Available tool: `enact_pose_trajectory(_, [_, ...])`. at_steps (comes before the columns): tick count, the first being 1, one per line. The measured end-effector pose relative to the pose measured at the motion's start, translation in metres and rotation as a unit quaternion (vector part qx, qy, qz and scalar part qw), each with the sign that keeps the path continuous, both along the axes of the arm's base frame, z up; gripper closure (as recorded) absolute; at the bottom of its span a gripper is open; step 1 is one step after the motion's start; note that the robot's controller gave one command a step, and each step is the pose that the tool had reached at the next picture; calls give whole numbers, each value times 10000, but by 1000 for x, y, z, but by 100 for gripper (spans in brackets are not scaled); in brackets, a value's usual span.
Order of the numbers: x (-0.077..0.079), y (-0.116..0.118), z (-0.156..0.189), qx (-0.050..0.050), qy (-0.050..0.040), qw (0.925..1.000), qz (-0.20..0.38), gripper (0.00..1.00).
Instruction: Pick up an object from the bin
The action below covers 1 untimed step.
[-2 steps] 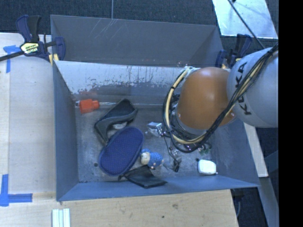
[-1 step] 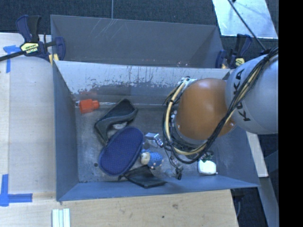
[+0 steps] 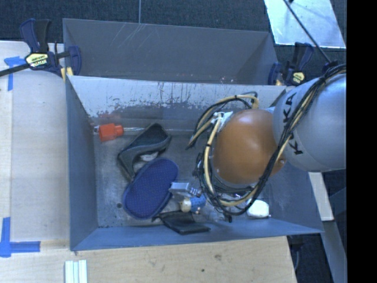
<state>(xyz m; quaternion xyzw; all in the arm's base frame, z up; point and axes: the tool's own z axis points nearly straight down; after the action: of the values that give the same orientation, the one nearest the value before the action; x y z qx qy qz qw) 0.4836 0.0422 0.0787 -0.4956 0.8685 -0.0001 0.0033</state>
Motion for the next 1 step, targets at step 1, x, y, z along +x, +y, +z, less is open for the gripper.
enact_pose_trajectory(1, [-1,-1,1,-7,10,10000,-6,100])
